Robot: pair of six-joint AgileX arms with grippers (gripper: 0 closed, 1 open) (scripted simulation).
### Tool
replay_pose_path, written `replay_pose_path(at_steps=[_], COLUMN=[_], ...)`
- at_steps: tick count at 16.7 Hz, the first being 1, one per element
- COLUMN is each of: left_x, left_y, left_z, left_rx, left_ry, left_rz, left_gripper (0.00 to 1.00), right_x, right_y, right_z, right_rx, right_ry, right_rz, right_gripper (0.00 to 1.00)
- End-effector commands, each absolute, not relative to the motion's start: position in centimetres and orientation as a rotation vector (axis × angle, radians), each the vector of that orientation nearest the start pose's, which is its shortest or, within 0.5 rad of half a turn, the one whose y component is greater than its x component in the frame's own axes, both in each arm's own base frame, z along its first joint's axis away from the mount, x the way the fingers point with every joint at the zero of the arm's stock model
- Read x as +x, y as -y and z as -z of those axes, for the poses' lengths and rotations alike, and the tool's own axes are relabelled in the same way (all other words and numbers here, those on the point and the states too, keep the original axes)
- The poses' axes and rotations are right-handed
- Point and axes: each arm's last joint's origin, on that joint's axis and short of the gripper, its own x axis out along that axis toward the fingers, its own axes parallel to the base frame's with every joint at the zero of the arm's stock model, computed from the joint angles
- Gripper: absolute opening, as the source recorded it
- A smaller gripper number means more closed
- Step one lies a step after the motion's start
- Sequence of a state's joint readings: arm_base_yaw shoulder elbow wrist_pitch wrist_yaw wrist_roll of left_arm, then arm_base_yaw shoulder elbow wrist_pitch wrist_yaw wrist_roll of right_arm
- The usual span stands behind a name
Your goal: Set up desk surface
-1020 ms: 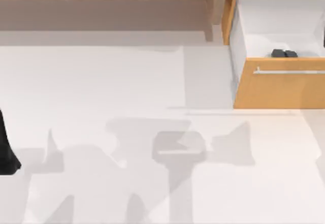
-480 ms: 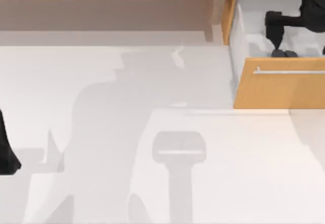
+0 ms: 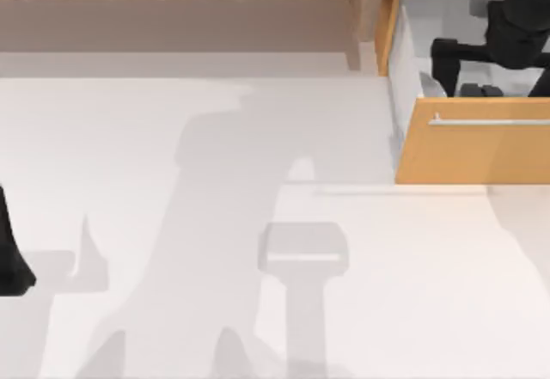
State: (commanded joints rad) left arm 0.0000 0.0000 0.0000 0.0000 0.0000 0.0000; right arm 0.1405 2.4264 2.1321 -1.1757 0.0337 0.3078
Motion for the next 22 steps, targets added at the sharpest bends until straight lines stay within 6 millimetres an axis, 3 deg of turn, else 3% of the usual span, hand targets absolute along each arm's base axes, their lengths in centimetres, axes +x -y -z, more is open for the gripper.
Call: replay_pose_path(at_steps=[22], left_x=[10.6], left_y=[0.1], left_z=[-16.0], left_rx=[0.000], left_ry=[0.000], left_rz=[0.000], left_gripper=[1.00], right_x=[48.3], right_y=[-7.3], right_z=[-14.1], right_rx=[0.117], right_ry=[-1.456], right_rz=[0.123], right_gripper=[1.00])
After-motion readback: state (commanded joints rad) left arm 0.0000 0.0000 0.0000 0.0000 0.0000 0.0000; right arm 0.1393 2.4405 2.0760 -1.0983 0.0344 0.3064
